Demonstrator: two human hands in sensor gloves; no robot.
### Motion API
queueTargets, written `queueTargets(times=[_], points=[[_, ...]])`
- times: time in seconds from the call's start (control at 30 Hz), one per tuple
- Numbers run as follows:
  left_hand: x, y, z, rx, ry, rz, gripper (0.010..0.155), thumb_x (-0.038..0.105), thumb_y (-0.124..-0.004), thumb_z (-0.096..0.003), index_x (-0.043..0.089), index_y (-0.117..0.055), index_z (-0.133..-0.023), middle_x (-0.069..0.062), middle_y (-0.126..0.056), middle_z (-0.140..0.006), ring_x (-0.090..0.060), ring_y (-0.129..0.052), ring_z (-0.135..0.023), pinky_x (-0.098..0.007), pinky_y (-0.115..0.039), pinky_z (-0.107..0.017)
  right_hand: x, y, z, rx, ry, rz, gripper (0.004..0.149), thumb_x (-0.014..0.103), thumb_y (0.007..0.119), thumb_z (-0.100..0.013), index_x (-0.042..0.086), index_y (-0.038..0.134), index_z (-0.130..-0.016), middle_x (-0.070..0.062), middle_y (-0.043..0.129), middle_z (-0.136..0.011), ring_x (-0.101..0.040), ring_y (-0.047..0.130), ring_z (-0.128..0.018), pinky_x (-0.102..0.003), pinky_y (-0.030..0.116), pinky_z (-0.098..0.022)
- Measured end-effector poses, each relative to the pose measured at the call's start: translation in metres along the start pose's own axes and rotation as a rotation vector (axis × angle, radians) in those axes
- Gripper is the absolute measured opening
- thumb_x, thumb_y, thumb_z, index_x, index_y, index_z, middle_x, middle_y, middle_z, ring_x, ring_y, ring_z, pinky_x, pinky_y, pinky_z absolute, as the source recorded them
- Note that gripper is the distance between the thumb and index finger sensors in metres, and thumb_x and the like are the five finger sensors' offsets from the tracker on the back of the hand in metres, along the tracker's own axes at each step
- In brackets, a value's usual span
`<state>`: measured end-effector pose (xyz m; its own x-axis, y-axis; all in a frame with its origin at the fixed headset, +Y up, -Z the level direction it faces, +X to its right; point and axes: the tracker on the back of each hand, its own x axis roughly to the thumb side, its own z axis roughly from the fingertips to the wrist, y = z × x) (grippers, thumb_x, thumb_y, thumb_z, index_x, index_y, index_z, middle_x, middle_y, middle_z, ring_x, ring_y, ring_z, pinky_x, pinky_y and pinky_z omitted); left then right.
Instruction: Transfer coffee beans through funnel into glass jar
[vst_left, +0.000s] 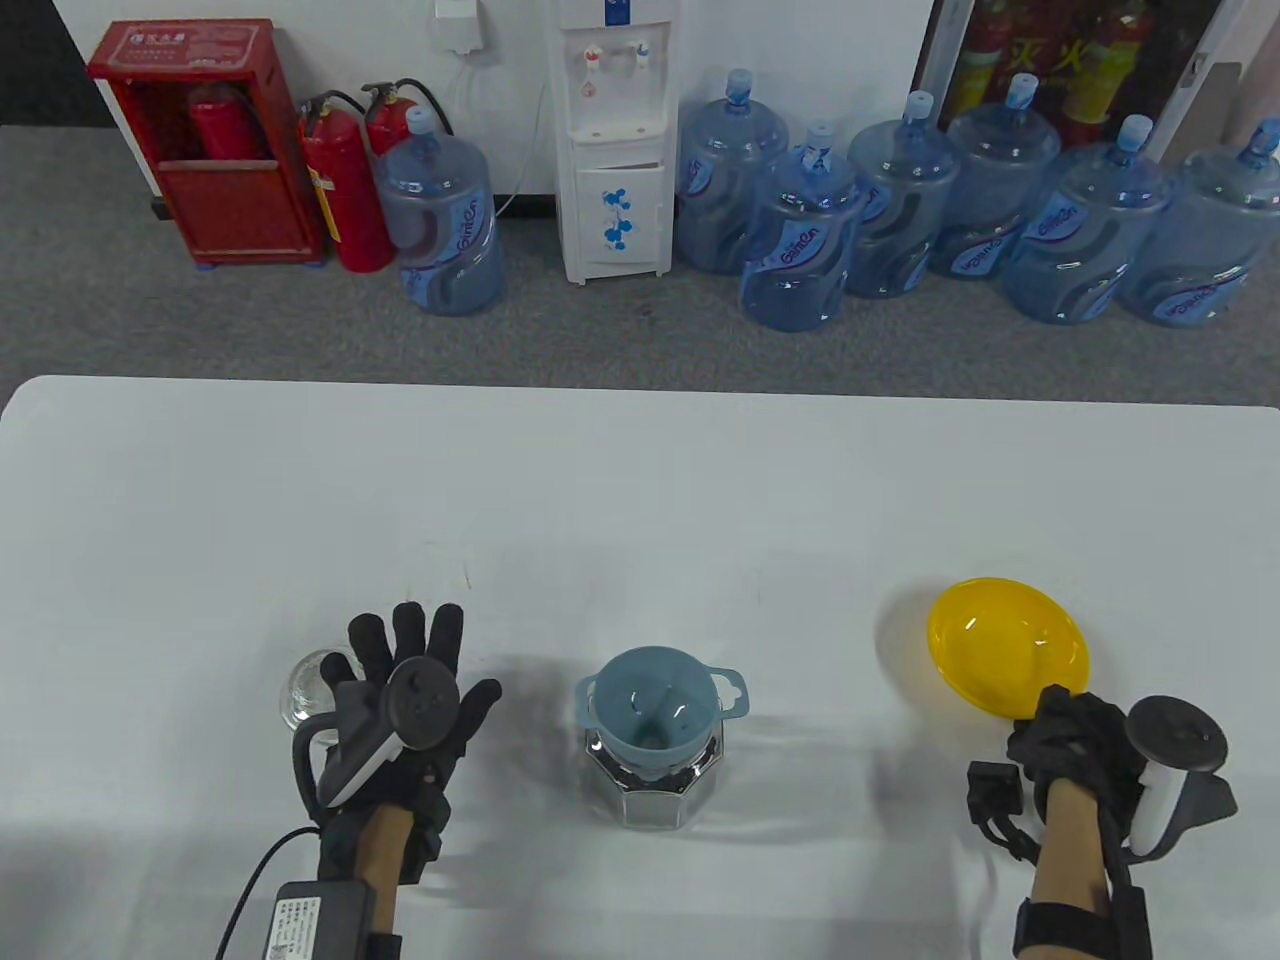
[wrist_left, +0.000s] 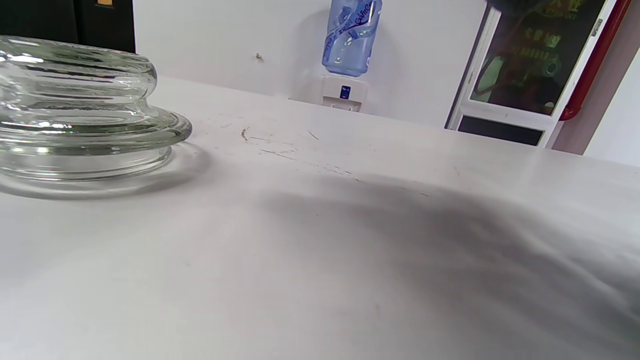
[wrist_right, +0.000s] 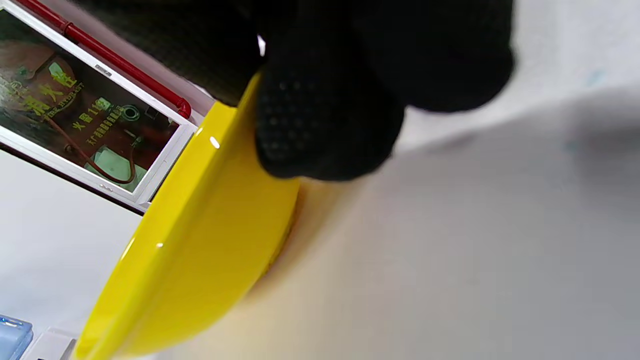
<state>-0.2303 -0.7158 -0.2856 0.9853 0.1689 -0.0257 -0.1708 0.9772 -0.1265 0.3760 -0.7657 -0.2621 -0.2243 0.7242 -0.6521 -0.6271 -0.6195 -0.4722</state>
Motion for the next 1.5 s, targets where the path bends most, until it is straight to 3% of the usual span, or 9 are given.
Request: queueTargets(times=[0.23,0.37,0.5,0.67,0.83,0.97,1.1,1.27,1.5], points=[[0.000,0.001,0.001,-0.008,-0.001,0.008,0.077,0.066,-0.054,-0.0550,0.035,-0.019,-0.117,-0.009,-0.014,-0.124,-0.047,-0.004,-0.109,-0.067,-0.013,-0.070,-0.007,-0.003,-0.003,0.090,0.020,-0.033,0.052,0.039,0.075,-0.068,-0.003,0.074,-0.099,-0.018,0.095,-0.072,-0.019,0.104,-0.045,-0.034,0.091,-0.034],[0.000,0.001,0.000,-0.011,-0.002,0.011,0.077,0.066,-0.054,-0.0550,0.035,-0.019,-0.117,-0.009,-0.015,-0.124,-0.047,-0.004,-0.109,-0.067,-0.013,-0.070,0.002,-0.018,0.003,-0.025,-0.072,0.063,0.062,0.048,0.069,-0.068,-0.001,0.069,-0.105,-0.022,0.090,-0.083,-0.025,0.102,-0.055,-0.038,0.088,-0.041],[0.000,0.002,0.000,-0.017,0.000,0.004,0.077,0.066,-0.054,-0.0550,0.035,-0.019,-0.117,-0.009,-0.014,-0.124,-0.047,-0.004,-0.109,-0.067,-0.013,-0.070,0.028,-0.031,0.020,-0.073,-0.245,0.126,0.061,0.052,0.070,-0.067,0.005,0.070,-0.106,-0.021,0.087,-0.088,-0.026,0.100,-0.060,-0.039,0.087,-0.045],[0.001,0.002,0.000,-0.012,-0.006,0.004,0.077,0.066,-0.054,-0.0551,0.036,-0.019,-0.117,-0.009,-0.014,-0.124,-0.047,-0.004,-0.109,-0.067,-0.013,-0.070,0.074,-0.028,0.065,-0.027,-0.499,0.140,0.058,0.052,0.073,-0.067,0.009,0.074,-0.105,-0.022,0.084,-0.094,-0.027,0.098,-0.064,-0.040,0.085,-0.047],[0.001,0.001,0.000,-0.008,-0.008,0.004,0.077,0.066,-0.054,-0.0550,0.035,-0.019,-0.117,-0.009,-0.014,-0.124,-0.047,-0.004,-0.109,-0.067,-0.013,-0.070,0.118,-0.010,0.144,0.049,-0.855,0.188,0.057,0.053,0.078,-0.064,0.013,0.075,-0.105,-0.017,0.084,-0.098,-0.025,0.098,-0.063,-0.039,0.085,-0.047],[0.000,0.001,0.000,-0.009,-0.007,0.005,0.077,0.066,-0.054,-0.0551,0.035,-0.019,-0.117,-0.009,-0.014,-0.124,-0.047,-0.004,-0.109,-0.067,-0.013,-0.070,0.136,0.010,0.206,0.267,-1.198,0.147,0.054,0.050,0.081,-0.063,0.021,0.074,-0.107,-0.011,0.079,-0.107,-0.025,0.098,-0.066,-0.041,0.085,-0.049],[0.000,0.001,0.000,-0.008,-0.011,0.006,0.077,0.066,-0.054,-0.0550,0.036,-0.019,-0.117,-0.009,-0.014,-0.124,-0.047,-0.004,-0.109,-0.067,-0.013,-0.070,0.141,0.039,0.257,0.435,-1.488,0.336,0.054,0.046,0.085,-0.060,0.025,0.074,-0.109,-0.006,0.069,-0.117,-0.026,0.097,-0.068,-0.043,0.084,-0.049],[0.001,0.000,0.000,-0.007,-0.017,0.005,0.077,0.066,-0.054,-0.0551,0.036,-0.018,-0.117,-0.009,-0.014,-0.124,-0.047,-0.004,-0.109,-0.067,-0.013,-0.070,0.137,0.066,0.282,0.355,-1.593,0.553,0.054,0.046,0.088,-0.057,0.026,0.077,-0.106,-0.005,0.074,-0.113,-0.022,0.099,-0.056,-0.039,0.085,-0.042],[0.000,0.000,0.000,-0.009,-0.019,0.003,0.077,0.066,-0.054,-0.0551,0.036,-0.018,-0.117,-0.009,-0.014,-0.124,-0.047,-0.004,-0.109,-0.067,-0.013,-0.070,0.135,0.078,0.288,0.354,-1.609,0.590,0.044,0.041,0.086,-0.059,0.024,0.083,-0.099,-0.009,0.085,-0.101,-0.019,0.099,-0.054,-0.038,0.085,-0.041]])
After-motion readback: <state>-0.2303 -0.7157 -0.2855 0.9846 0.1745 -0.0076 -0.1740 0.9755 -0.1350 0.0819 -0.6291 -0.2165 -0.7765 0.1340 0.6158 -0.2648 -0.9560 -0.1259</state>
